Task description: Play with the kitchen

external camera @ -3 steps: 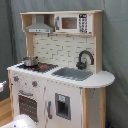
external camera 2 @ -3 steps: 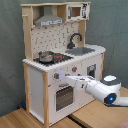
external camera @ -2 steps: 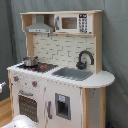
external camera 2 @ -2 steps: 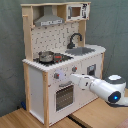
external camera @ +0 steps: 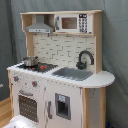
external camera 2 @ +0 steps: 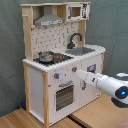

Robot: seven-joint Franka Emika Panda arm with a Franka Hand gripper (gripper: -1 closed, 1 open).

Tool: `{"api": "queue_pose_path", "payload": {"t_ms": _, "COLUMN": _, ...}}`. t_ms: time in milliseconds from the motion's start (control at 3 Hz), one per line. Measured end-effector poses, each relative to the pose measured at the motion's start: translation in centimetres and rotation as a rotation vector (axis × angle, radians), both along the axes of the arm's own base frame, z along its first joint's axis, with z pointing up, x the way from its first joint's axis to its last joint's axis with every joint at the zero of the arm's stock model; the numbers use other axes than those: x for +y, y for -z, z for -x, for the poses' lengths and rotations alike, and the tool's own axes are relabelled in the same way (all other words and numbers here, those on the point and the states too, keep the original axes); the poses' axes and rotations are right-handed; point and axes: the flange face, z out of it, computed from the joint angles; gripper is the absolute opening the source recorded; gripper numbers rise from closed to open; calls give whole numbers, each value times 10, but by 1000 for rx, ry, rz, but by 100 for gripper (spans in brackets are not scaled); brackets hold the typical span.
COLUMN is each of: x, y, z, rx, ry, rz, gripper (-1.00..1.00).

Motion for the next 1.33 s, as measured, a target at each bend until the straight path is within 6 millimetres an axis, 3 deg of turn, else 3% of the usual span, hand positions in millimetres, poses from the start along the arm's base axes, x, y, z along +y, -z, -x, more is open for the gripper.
{"api": "queue_pose_path", "payload": {"t_ms": 667, "x": -11, "y": -51, "z": 22, "rx": 97, "ry": 17, "rz": -146, "gripper": 100}}
{"api": "queue_pose_path", "payload": {"t_ms": 1333, "x": -29, "y": -107, "z": -37, "rx": 175, "ry": 32, "rz": -270, "gripper": 100}}
